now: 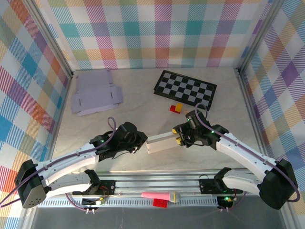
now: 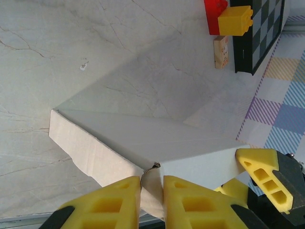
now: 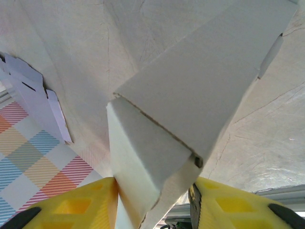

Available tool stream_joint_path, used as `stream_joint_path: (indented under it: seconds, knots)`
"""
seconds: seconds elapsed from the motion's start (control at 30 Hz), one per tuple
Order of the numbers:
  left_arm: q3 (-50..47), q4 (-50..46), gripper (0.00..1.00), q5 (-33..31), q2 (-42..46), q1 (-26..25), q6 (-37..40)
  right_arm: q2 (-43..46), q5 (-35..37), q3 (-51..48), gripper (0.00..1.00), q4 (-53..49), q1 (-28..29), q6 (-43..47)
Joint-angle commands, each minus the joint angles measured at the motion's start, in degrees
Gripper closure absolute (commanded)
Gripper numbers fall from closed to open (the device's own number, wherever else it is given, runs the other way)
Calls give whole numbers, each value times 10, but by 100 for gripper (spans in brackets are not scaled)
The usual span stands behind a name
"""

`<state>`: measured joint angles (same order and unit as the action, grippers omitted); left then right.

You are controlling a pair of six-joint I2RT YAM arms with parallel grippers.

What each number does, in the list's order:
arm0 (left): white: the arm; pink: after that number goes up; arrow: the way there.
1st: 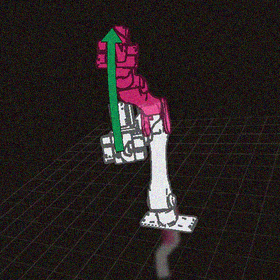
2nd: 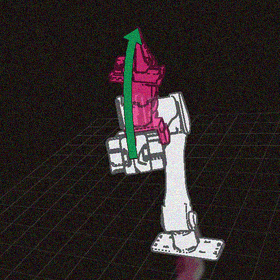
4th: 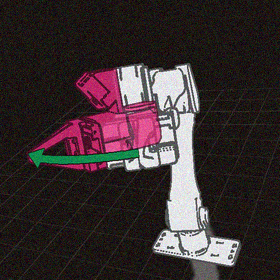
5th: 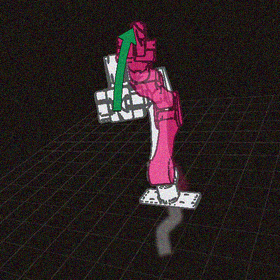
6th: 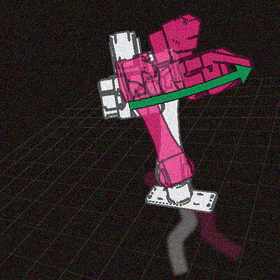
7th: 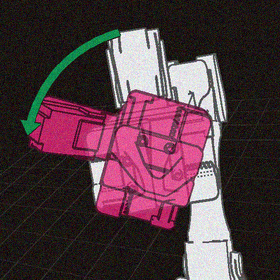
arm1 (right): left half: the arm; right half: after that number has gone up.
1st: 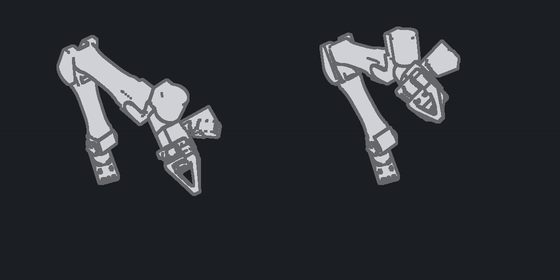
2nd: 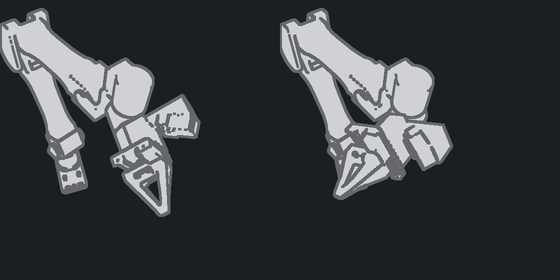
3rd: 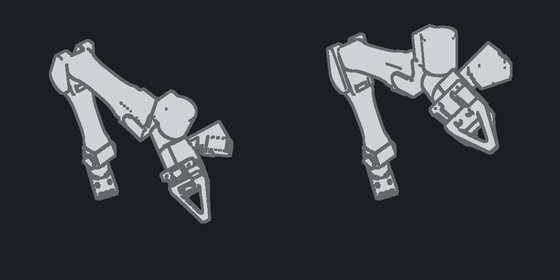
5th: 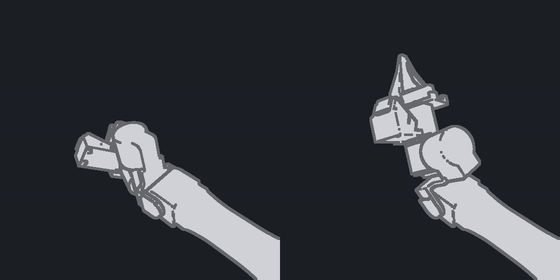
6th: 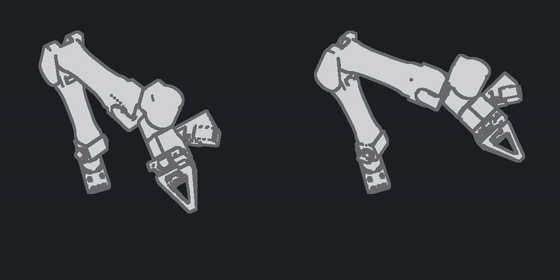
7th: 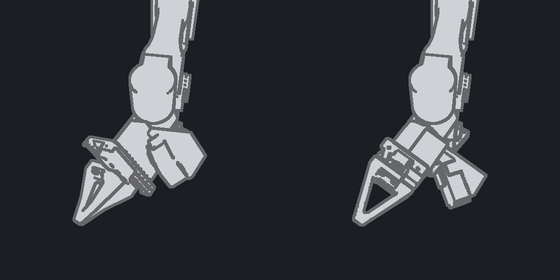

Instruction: Fold the paper box

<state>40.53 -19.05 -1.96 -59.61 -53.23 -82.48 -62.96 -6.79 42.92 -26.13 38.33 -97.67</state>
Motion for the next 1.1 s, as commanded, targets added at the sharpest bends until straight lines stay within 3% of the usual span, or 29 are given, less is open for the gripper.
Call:
stream_joint_path:
  seconds: [0.0,0.3,0.47,0.63,1.07]
  knots:
    - [-19,-35,84,18,-6,-13,18,-21,5,-8,57,-67,3,3]
    - [-35,-48,86,15,-7,-26,28,-23,5,-9,57,-64,3,3]
    - [-13,-90,78,-15,14,-25,28,-20,5,-10,57,-67,3,4]
    - [-20,-42,78,4,-7,-23,19,-20,4,-12,57,-67,4,3]
    - [-37,-34,86,9,-21,-32,23,-19,5,-12,57,-67,3,3]
